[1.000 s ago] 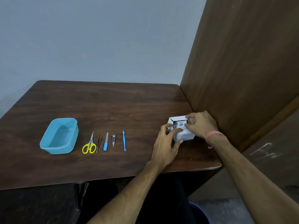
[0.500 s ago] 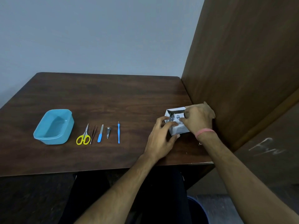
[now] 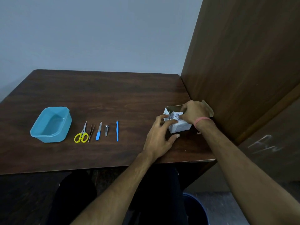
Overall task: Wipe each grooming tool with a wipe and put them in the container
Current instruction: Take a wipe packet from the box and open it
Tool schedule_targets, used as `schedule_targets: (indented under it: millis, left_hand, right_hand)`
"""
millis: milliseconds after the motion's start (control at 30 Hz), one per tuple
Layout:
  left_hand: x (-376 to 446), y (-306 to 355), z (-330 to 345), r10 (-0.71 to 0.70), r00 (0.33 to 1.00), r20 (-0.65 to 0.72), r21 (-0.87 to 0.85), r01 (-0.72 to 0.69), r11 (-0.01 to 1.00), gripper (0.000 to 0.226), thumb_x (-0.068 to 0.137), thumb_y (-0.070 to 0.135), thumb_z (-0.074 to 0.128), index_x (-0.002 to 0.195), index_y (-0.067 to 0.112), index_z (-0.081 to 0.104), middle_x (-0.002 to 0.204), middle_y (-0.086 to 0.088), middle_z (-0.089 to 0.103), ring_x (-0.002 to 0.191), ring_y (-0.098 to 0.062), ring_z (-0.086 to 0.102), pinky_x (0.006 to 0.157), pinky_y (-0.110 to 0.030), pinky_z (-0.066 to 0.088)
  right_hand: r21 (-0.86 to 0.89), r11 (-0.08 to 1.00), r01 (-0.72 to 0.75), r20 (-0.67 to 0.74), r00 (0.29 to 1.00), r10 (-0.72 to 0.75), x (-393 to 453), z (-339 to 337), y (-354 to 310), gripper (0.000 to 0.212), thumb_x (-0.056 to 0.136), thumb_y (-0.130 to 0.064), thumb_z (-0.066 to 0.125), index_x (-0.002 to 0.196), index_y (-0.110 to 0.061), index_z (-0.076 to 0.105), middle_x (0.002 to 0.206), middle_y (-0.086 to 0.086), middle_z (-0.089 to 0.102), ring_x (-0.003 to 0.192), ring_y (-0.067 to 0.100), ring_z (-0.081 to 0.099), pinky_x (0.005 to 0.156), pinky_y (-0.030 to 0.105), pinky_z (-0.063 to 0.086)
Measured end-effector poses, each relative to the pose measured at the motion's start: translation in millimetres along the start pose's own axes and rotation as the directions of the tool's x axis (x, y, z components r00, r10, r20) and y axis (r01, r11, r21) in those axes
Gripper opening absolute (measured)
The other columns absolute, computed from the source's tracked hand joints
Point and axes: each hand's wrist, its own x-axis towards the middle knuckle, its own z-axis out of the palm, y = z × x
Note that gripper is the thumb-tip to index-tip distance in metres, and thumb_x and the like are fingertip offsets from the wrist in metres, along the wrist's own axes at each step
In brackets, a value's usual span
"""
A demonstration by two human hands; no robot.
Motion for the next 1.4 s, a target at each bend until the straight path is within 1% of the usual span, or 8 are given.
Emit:
schedule_targets:
  millis: [67, 233, 400, 567, 733, 900, 1067, 1400]
  left_hand:
    - [0.1, 1.0, -1.0, -0.001, 1.0, 0.01, -0.003, 0.001, 1.0, 0.061, 0.096, 0.042, 0.086, 0.152, 0.033, 0.062, 0.167, 0.006, 0.036, 0.142, -0.017, 0.055, 0.102, -0.049, 0.064]
    - [0.8, 4.6, -3.9, -0.018, 1.0, 0.02, -0.042, 0.019, 0.999, 0.066, 0.096, 0.043, 0.086, 0.155, 0.036, 0.058, 0.165, 0.008, 0.037, 0.144, -0.014, 0.053, 0.101, -0.049, 0.064]
    - [-1.8, 9.2, -9.2, -0.01, 0.998, -0.059, -0.129, 0.002, 0.992, 0.074, 0.098, 0.044, 0.084, 0.162, 0.038, 0.048, 0.155, 0.012, 0.047, 0.144, -0.009, 0.054, 0.103, -0.039, 0.062]
    - [-9.6, 11.5, -18.5, -0.146, 0.965, -0.22, -0.276, 0.082, 0.958, 0.043, 0.103, 0.04, 0.08, 0.143, 0.033, 0.066, 0.139, 0.017, 0.062, 0.123, -0.007, 0.067, 0.094, -0.025, 0.059]
    - [-31.3, 3.1, -44.5, -0.423, 0.864, -0.273, -0.594, 0.195, 0.78, 0.008, 0.109, 0.026, 0.075, 0.104, 0.028, 0.081, 0.091, 0.001, 0.082, 0.081, -0.014, 0.078, 0.073, -0.036, 0.063]
    - [-56.2, -14.2, -85.3, -0.567, 0.804, -0.18, -0.718, 0.287, 0.635, 0.015, 0.11, 0.022, 0.073, 0.111, 0.01, 0.082, 0.092, -0.011, 0.083, 0.07, -0.017, 0.075, 0.064, -0.028, 0.063]
    - [-67.6, -27.7, -116.5, -0.599, 0.793, -0.111, -0.667, 0.387, 0.636, 0.019, 0.104, 0.032, 0.081, 0.116, 0.017, 0.082, 0.083, 0.005, 0.078, 0.075, -0.014, 0.077, 0.058, -0.029, 0.062]
    - [-84.6, -40.7, -119.6, -0.61, 0.774, -0.169, -0.752, 0.299, 0.587, 0.022, 0.107, 0.019, 0.078, 0.124, 0.005, 0.076, 0.087, -0.008, 0.081, 0.06, -0.016, 0.073, 0.057, -0.028, 0.063]
  right_hand:
    - [0.0, 1.0, -0.005, 0.015, 1.0, 0.005, -1.0, -2.0, 1.7, 0.018, 0.097, -0.034, 0.084, 0.113, -0.027, 0.085, 0.123, -0.003, 0.079, 0.12, 0.02, 0.065, 0.09, 0.029, 0.041]
    - [0.274, 0.958, -0.081, 0.033, 0.997, 0.074, 5.1, 5.9, 14.5, 0.022, 0.097, -0.035, 0.084, 0.116, -0.024, 0.083, 0.128, -0.002, 0.078, 0.136, 0.022, 0.061, 0.133, 0.043, 0.026]
    - [0.765, 0.635, -0.106, 0.038, 0.992, 0.119, -2.9, 5.0, 19.2, 0.011, 0.1, -0.035, 0.079, 0.109, -0.028, 0.08, 0.1, -0.01, 0.08, 0.094, 0.011, 0.075, 0.083, 0.039, 0.062]
    - [0.955, 0.295, 0.014, -0.081, 0.973, 0.217, -30.7, 6.5, -10.4, 0.018, 0.102, -0.027, 0.079, 0.117, -0.017, 0.076, 0.098, -0.004, 0.083, 0.065, -0.003, 0.068, 0.053, 0.015, 0.046]
    - [0.991, 0.047, -0.129, 0.125, 0.989, 0.079, -64.7, 40.5, -50.2, 0.015, 0.103, -0.02, 0.078, 0.116, -0.014, 0.074, 0.08, -0.005, 0.067, 0.051, 0.003, 0.044, 0.041, 0.018, 0.032]
    - [0.967, 0.044, -0.252, 0.255, 0.964, -0.069, -99.2, 90.2, -99.7, 0.016, 0.106, -0.017, 0.073, 0.117, -0.006, 0.077, 0.085, 0.006, 0.07, 0.05, 0.007, 0.045, 0.039, 0.02, 0.032]
    - [0.975, 0.185, -0.119, 0.152, 0.972, -0.179, -109.2, 104.3, -120.9, 0.01, 0.102, -0.022, 0.079, 0.106, -0.013, 0.082, 0.073, 0.007, 0.066, 0.05, 0.011, 0.045, 0.042, 0.022, 0.033]
    - [0.999, 0.024, -0.023, 0.028, 0.977, -0.211, -117.0, 109.7, -125.3, 0.023, 0.092, -0.019, 0.083, 0.113, -0.009, 0.083, 0.091, 0.01, 0.081, 0.055, 0.008, 0.06, 0.046, 0.02, 0.042]
